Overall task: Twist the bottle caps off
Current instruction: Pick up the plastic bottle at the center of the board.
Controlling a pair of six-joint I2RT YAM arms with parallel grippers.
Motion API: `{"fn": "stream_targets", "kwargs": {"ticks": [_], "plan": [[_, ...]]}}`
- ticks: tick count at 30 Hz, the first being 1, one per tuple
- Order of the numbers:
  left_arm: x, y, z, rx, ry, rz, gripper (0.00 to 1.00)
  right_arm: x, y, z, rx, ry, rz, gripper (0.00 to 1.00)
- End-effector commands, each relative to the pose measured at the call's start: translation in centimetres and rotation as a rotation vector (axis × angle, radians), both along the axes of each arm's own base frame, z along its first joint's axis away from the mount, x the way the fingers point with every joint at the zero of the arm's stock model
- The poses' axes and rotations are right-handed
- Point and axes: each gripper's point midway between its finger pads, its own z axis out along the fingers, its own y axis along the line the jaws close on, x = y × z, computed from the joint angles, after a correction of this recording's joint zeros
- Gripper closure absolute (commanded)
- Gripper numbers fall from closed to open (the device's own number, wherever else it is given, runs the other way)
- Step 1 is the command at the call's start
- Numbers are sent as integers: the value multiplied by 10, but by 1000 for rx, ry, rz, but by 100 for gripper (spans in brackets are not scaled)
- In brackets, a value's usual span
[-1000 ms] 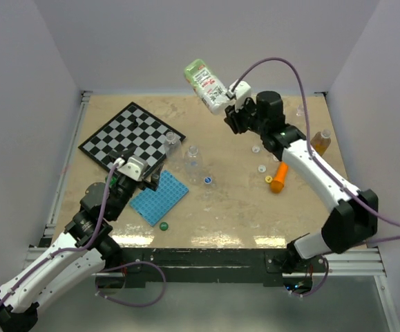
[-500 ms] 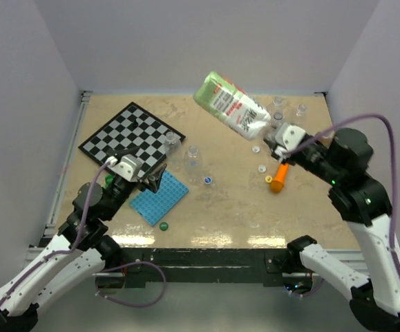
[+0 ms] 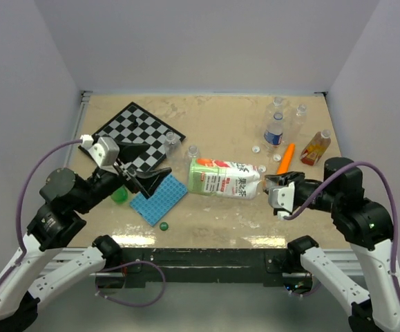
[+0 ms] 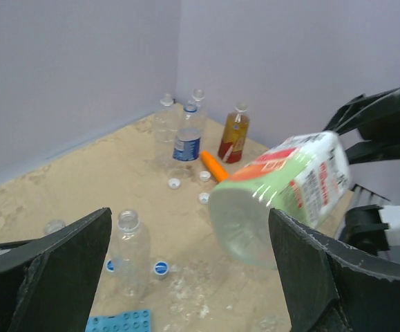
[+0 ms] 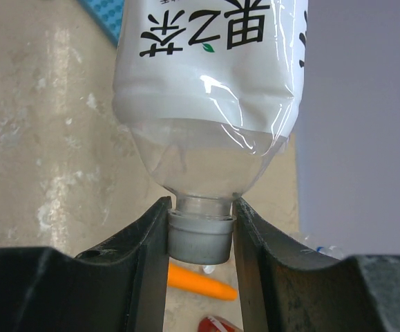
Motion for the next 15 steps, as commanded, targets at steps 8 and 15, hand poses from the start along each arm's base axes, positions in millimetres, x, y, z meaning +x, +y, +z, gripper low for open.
{"fn": "stream_targets", "kwargs": {"ticks": [8, 15], "plan": [[-39, -37, -3, 37, 248, -296, 0, -20, 18, -41, -65, -52, 254, 100], [-39, -50, -45, 150, 357, -366, 0, -19, 32, -62, -77, -19, 363, 100]]}}
